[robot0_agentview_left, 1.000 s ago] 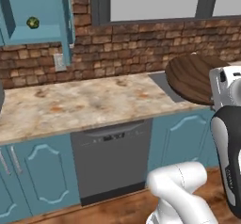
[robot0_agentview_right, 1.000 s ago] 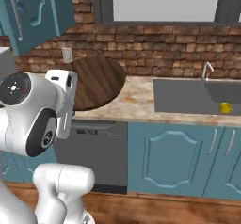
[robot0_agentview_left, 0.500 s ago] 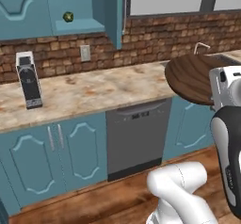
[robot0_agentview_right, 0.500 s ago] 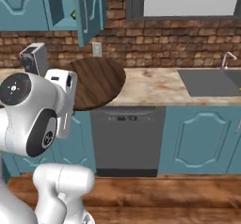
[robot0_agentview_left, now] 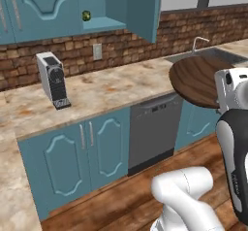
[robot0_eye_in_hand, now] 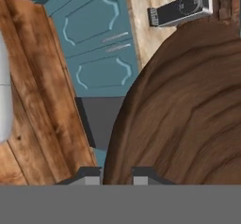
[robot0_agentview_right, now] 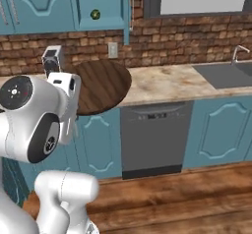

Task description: Pick the mug and place it in the sink. Pick the bowl and place it in the open cabinet and then close the cabinet.

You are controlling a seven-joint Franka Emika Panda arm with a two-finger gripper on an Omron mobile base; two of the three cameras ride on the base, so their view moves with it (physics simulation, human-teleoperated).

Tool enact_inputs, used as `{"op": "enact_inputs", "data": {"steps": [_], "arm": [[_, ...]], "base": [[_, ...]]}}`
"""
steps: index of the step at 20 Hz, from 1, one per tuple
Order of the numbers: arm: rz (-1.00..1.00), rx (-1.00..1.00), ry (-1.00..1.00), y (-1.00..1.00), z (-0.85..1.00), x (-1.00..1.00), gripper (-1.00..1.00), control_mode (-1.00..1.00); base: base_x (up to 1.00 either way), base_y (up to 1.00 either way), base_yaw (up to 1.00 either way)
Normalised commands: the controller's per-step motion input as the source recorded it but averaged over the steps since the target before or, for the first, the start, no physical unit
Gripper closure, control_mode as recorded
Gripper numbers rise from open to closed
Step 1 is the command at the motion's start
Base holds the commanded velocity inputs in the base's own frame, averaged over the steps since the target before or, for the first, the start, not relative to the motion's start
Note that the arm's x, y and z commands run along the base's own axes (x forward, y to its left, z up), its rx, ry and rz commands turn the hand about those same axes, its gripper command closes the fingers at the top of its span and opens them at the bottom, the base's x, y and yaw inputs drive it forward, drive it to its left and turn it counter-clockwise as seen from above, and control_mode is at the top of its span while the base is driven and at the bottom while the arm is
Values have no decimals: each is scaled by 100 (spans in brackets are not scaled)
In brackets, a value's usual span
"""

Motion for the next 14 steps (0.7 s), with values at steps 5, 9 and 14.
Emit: {"op": "enact_inputs", "data": {"steps": [5,9,14], "arm": [[0,0,0,0,0,0,100,100],[0,0,0,0,0,0,100,100],[0,0,0,0,0,0,100,100]], "base": [[29,80,-6],[81,42,1],[100,21,4]]}}
